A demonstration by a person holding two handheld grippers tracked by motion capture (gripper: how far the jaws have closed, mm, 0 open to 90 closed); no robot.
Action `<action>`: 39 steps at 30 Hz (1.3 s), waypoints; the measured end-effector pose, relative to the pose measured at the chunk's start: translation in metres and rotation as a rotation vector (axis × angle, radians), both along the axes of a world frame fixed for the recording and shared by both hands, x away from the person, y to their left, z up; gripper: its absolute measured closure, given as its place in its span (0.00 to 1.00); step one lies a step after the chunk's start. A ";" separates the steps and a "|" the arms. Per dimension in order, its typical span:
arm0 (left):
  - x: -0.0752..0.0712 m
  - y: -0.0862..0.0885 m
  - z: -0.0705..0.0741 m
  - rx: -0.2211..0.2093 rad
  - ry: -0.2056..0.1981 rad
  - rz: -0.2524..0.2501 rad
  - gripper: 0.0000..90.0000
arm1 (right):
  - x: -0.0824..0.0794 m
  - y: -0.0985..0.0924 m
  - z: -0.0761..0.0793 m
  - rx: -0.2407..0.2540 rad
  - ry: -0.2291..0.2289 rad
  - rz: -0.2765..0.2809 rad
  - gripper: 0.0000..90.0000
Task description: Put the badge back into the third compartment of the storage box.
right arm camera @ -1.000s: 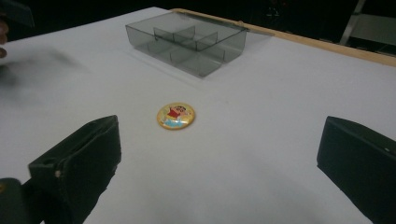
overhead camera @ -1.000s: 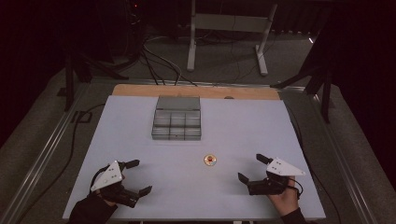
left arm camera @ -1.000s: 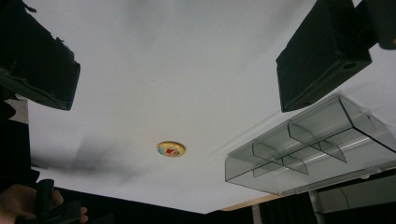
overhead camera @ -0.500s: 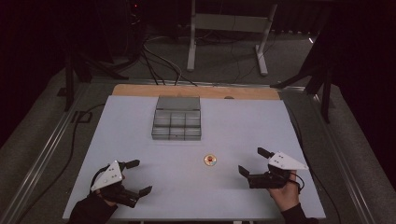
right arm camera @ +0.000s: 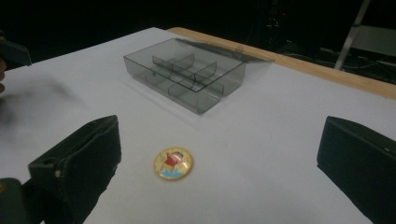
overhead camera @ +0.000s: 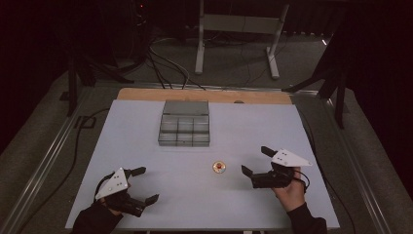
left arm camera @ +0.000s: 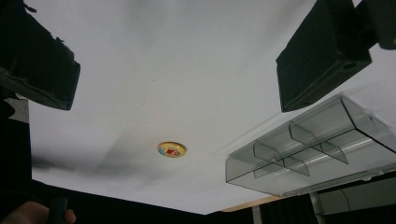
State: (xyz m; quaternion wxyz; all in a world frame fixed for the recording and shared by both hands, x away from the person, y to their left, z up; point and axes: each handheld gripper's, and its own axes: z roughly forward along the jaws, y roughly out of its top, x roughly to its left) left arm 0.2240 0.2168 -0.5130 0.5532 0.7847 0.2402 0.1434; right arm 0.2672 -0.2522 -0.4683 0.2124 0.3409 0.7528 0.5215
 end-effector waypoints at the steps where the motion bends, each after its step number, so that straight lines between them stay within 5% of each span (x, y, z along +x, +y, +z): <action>1: 0.000 0.000 0.000 -0.001 -0.001 0.001 0.00 | 0.001 0.001 0.001 0.000 0.002 0.004 0.00; 39: 0.000 -0.001 0.000 0.003 0.001 -0.006 0.00 | 0.036 0.052 -0.013 -0.037 0.099 0.123 0.00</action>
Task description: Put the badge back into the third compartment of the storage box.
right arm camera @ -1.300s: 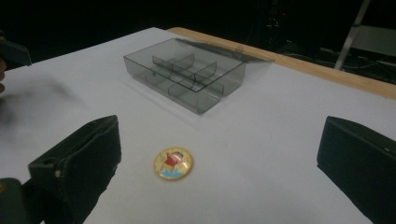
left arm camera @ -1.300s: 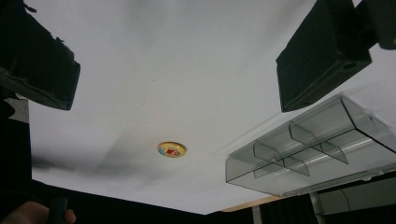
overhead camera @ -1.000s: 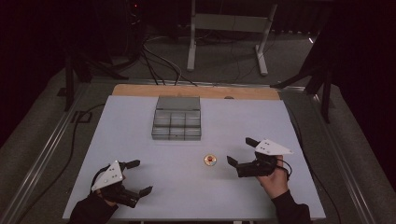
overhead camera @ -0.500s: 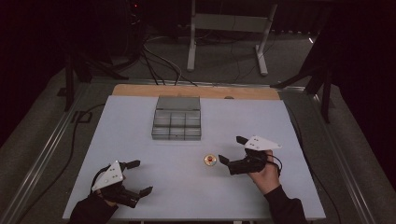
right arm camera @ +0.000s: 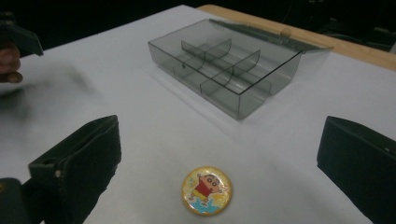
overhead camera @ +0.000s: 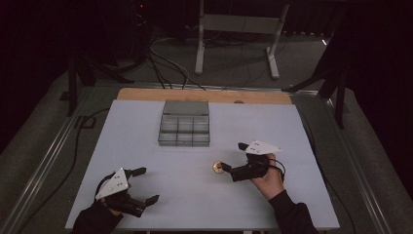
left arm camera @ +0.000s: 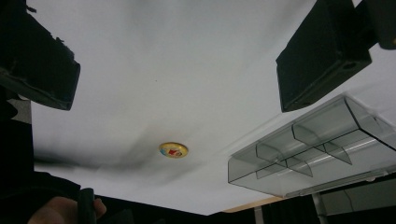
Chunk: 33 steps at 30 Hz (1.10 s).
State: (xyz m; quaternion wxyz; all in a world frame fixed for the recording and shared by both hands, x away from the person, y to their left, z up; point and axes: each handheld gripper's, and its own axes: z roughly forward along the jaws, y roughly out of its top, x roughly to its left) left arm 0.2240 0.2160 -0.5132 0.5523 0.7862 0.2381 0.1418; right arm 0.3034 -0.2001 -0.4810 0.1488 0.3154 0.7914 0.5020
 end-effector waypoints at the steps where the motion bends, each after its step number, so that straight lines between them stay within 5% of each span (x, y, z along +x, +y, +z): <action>1: 0.000 0.000 0.000 0.000 0.000 0.000 0.00 | 0.001 0.002 -0.001 -0.008 0.004 0.006 0.00; 33: 0.001 0.001 0.000 -0.012 0.013 0.001 0.00 | 0.019 0.032 -0.040 -0.190 0.142 0.061 0.03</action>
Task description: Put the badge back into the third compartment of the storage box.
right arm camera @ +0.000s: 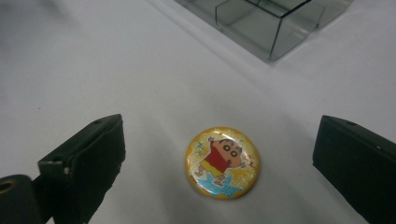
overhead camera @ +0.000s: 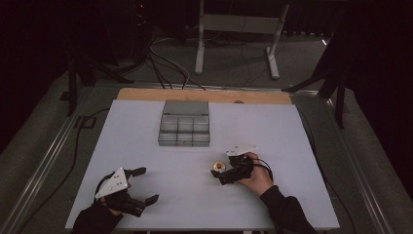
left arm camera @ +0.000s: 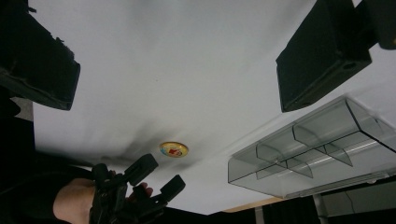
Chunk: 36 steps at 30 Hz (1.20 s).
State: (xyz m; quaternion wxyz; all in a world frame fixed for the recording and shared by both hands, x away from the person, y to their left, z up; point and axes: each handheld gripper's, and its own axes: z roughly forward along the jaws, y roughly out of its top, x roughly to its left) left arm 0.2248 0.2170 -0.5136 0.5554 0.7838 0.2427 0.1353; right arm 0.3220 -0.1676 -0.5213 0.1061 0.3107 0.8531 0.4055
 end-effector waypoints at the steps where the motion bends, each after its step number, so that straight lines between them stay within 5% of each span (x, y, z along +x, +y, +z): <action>1: 0.000 0.000 0.000 0.002 0.000 0.000 0.00 | 0.000 0.001 -0.001 -0.006 0.001 0.001 0.04; 24: 0.000 -0.001 0.000 0.004 0.003 -0.007 0.00 | 0.006 0.011 -0.012 -0.126 -0.006 0.054 0.43; 36: 0.001 -0.001 -0.001 0.005 0.004 -0.004 0.00 | 0.006 0.016 -0.009 -0.154 0.024 0.033 0.46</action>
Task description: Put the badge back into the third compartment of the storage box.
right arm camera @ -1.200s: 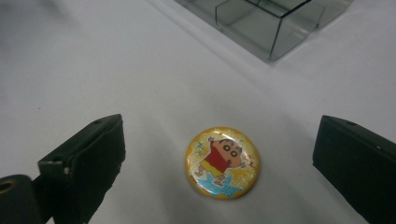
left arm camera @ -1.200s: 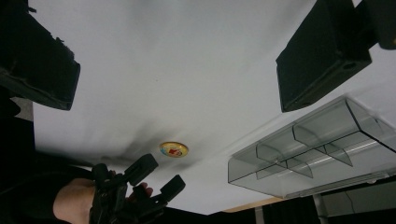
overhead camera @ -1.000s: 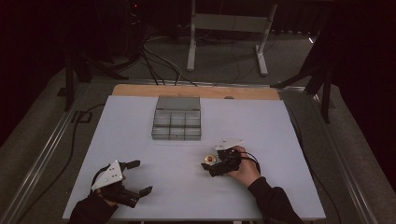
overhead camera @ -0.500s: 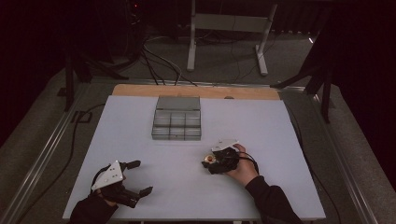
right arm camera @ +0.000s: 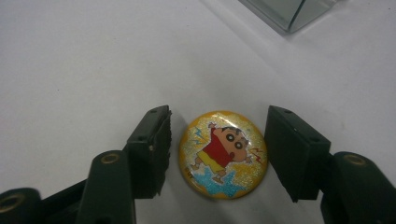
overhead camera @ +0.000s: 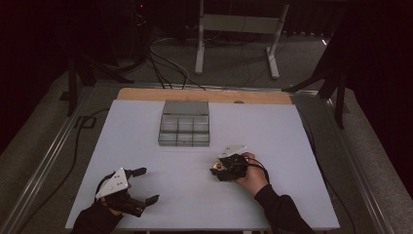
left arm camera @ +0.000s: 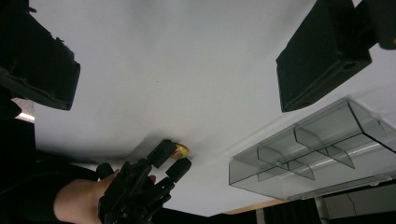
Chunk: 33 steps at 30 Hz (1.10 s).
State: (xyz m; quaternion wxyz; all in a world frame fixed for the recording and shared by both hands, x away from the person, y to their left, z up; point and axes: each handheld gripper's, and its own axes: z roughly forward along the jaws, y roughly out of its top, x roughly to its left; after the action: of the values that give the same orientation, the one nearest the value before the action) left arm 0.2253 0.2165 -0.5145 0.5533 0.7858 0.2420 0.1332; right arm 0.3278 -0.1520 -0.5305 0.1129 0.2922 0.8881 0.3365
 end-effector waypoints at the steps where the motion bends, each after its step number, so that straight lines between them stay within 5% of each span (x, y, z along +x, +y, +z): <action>1: 0.000 0.000 0.000 -0.004 0.000 -0.001 0.00 | 0.000 0.000 0.000 0.000 0.001 -0.001 0.47; 33: 0.000 0.001 0.000 0.001 0.002 0.007 0.00 | -0.004 0.003 0.010 -0.029 -0.031 -0.057 0.53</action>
State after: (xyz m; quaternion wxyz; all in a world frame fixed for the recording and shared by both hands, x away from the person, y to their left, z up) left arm 0.2257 0.2171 -0.5148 0.5522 0.7854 0.2452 0.1345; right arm 0.3240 -0.1494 -0.5207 0.1406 0.3104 0.8823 0.3247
